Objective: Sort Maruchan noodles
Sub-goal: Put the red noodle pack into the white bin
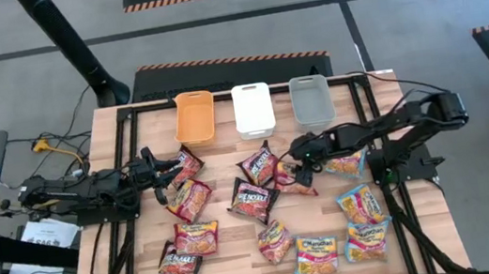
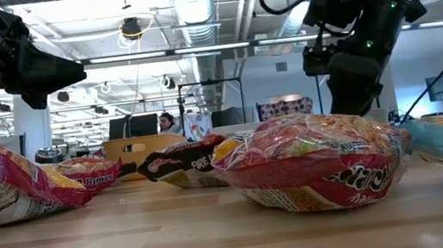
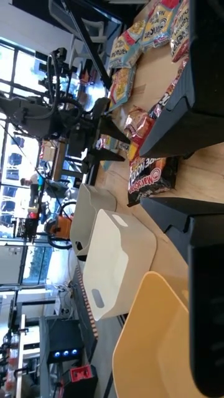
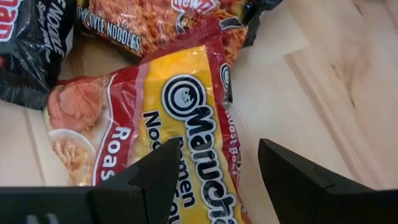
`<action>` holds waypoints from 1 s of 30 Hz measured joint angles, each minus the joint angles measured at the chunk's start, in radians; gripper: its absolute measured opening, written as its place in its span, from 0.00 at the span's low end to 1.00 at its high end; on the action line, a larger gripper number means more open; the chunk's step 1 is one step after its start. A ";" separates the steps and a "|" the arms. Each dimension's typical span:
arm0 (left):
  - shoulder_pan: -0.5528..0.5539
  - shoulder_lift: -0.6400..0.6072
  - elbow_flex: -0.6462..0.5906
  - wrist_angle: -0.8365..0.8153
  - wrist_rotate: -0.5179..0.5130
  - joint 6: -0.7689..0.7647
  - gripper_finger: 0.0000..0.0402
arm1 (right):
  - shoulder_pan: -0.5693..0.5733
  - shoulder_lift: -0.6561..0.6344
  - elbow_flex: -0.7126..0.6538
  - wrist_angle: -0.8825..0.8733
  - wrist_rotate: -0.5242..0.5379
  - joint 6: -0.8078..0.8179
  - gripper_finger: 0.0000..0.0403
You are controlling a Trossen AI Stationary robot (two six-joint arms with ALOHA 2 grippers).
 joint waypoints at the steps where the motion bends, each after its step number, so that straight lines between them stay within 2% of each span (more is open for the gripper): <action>1: 0.000 0.000 0.000 0.000 0.000 0.000 0.26 | 0.000 0.008 0.001 0.003 0.000 0.002 0.61; 5: 0.000 0.000 0.000 0.000 0.000 0.000 0.26 | 0.000 0.035 0.001 0.008 -0.022 0.014 0.59; 8: 0.000 0.000 0.000 0.000 0.000 0.000 0.26 | -0.001 0.058 0.002 0.007 -0.029 0.038 0.53; 18: 0.000 0.000 0.000 0.000 0.000 0.000 0.25 | -0.002 0.105 0.001 0.028 -0.097 0.043 0.20; 24: 0.000 0.000 0.000 0.000 0.000 0.000 0.25 | 0.000 0.094 -0.002 0.024 -0.108 0.043 0.04; 30: 0.000 0.000 0.000 0.000 0.000 0.000 0.25 | 0.009 0.076 0.034 -0.029 -0.106 0.037 0.01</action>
